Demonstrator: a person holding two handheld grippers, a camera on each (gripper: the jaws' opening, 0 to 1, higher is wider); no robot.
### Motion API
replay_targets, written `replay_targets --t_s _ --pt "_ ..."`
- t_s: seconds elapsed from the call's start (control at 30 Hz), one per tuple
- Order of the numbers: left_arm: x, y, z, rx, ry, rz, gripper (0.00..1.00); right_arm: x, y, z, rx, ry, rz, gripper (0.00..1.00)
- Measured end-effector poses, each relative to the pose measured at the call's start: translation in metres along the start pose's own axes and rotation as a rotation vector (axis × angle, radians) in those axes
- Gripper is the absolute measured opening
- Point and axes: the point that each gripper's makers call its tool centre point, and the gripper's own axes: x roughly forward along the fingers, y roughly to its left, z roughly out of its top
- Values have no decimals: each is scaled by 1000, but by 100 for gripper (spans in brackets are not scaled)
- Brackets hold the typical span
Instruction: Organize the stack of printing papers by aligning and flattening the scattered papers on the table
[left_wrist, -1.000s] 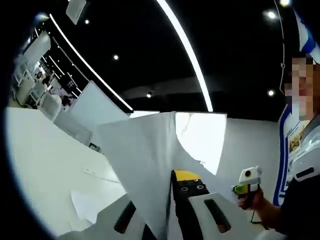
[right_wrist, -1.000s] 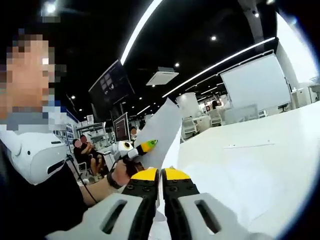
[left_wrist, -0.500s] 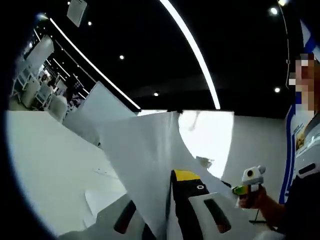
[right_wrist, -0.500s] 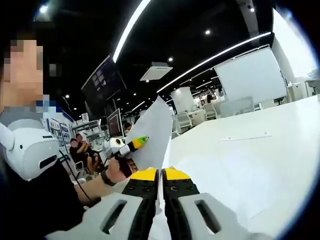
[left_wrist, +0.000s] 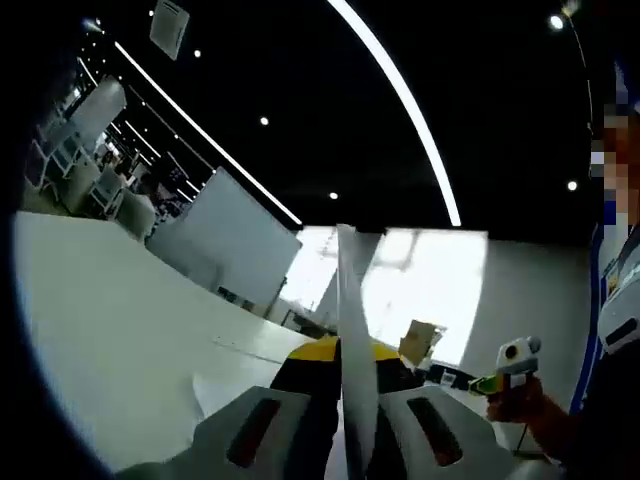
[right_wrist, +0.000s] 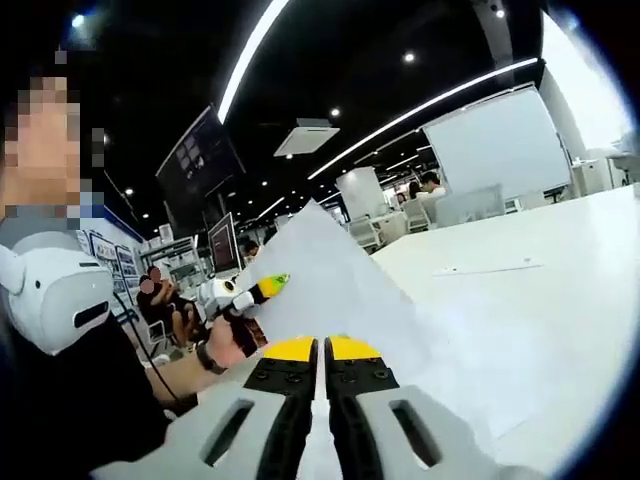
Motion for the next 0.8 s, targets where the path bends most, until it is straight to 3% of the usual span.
replay_targets --t_s 0.8 --pt "-7 11 14 -2 -57 50 5 -14 -19 13 50 -64 -91 0"
